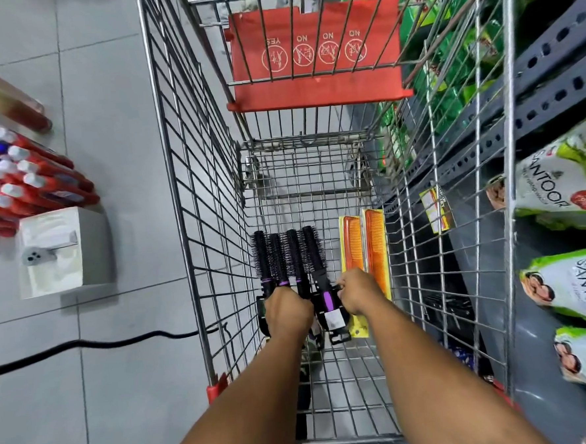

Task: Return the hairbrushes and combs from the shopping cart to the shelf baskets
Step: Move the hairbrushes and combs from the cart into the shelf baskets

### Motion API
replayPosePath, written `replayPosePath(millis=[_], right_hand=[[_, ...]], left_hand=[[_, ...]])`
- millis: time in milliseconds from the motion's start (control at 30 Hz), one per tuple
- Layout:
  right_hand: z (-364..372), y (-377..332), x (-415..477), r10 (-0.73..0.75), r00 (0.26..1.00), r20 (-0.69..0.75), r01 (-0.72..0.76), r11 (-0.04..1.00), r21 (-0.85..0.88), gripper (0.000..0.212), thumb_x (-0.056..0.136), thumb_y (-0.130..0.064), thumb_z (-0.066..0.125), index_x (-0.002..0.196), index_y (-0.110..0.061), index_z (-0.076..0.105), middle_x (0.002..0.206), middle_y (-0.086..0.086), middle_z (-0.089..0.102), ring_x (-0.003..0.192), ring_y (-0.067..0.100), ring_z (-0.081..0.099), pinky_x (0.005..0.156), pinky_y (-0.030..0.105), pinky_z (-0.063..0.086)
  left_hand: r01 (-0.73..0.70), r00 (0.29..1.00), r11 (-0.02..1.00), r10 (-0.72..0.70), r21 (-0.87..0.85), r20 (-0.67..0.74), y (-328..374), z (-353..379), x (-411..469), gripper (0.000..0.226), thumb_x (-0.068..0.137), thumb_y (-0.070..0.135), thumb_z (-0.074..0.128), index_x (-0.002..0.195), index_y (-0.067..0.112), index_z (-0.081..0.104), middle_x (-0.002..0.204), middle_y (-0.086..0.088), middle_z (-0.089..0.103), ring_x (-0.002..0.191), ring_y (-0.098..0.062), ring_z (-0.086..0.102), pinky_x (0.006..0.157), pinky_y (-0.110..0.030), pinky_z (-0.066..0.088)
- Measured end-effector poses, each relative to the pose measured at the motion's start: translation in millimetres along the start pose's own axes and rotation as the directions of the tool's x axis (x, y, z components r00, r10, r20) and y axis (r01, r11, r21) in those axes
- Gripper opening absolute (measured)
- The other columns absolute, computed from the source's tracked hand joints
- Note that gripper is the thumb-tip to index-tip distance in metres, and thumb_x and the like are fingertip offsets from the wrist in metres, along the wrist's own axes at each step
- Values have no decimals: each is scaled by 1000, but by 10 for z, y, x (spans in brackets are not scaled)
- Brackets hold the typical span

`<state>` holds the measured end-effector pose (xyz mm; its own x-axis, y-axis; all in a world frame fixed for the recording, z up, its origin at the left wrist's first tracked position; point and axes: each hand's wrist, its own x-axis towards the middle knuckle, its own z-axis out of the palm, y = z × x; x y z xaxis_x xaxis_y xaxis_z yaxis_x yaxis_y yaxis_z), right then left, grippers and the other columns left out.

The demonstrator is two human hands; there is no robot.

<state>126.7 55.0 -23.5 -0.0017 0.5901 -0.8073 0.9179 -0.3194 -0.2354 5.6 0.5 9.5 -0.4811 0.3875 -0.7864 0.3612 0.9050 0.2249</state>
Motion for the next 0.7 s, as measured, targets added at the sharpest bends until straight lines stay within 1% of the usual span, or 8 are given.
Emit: replayPosePath(millis=[100, 200, 233, 300, 400, 533, 633, 700], right_hand=[[-61, 27, -28, -6, 1000, -13, 5, 1000, -24, 27, 88, 5, 53, 108, -8, 65, 114, 12, 65, 96, 29, 63, 77, 29, 52], [-138, 63, -74, -14, 999, -32, 13, 1000, -27, 31, 88, 5, 50, 67, -18, 53, 82, 4, 57, 68, 19, 54, 58, 24, 43], [-177, 62, -102, -15, 999, -38, 14, 1000, -20, 31, 88, 4, 51, 66, -18, 50, 82, 4, 57, 67, 19, 53, 58, 24, 43], [-307, 60, -203, -32, 997, -63, 31, 999, -16, 16, 88, -1, 54, 89, -11, 66, 101, 11, 65, 86, 27, 63, 73, 28, 51], [-555, 61, -396, -78, 989, -128, 79, 997, 7, 23, 88, -7, 56, 108, -6, 67, 112, 17, 67, 102, 32, 64, 79, 27, 49], [-936, 76, -891, -114, 961, -253, 133, 989, 59, 18, 86, -12, 56, 96, -5, 69, 102, 20, 69, 97, 34, 65, 73, 29, 47], [-1147, 126, -1355, -103, 932, -347, 161, 977, 141, 11, 80, -8, 57, 78, -1, 65, 78, 21, 66, 75, 27, 62, 61, 30, 43], [-1285, 215, -1764, -133, 892, -432, 236, 952, 195, 17, 78, -3, 55, 61, -3, 57, 61, 17, 54, 62, 18, 49, 53, 26, 34]], left_hand=[[-7, 1000, 1000, 6, -17, -24, -9, -23, -47, 20, 80, 14, 63, 62, 7, 58, 58, -5, 53, 50, -20, 51, 44, -25, 43], [-31, 999, 999, 30, -35, -31, 25, -83, -109, 15, 77, 12, 60, 81, 1, 70, 72, -14, 67, 64, -31, 61, 57, -29, 50], [-43, 998, 998, 41, -46, -42, 36, -103, -122, 18, 76, 11, 59, 85, 1, 72, 81, -18, 70, 75, -35, 64, 62, -31, 51], [-76, 996, 991, 69, -108, -64, 83, -168, -194, 21, 76, 10, 58, 88, 3, 73, 90, -19, 73, 85, -35, 66, 67, -31, 50], [-165, 985, 968, 151, -188, -85, 222, -327, -351, 21, 75, 11, 59, 87, 5, 75, 85, -16, 75, 79, -31, 69, 67, -30, 52], [-303, 953, 911, 287, -279, -100, 401, -662, -711, 17, 80, 12, 63, 89, 10, 77, 71, -9, 71, 63, -21, 65, 59, -26, 51], [-432, 902, 856, 416, -283, -118, 493, -947, -1022, 17, 81, 8, 63, 90, 10, 78, 70, -4, 71, 60, -14, 61, 54, -20, 47], [-511, 856, 792, 504, -334, -113, 539, -1154, -1371, 16, 81, 3, 64, 87, 5, 78, 63, -2, 71, 51, -8, 61, 49, -17, 46]])
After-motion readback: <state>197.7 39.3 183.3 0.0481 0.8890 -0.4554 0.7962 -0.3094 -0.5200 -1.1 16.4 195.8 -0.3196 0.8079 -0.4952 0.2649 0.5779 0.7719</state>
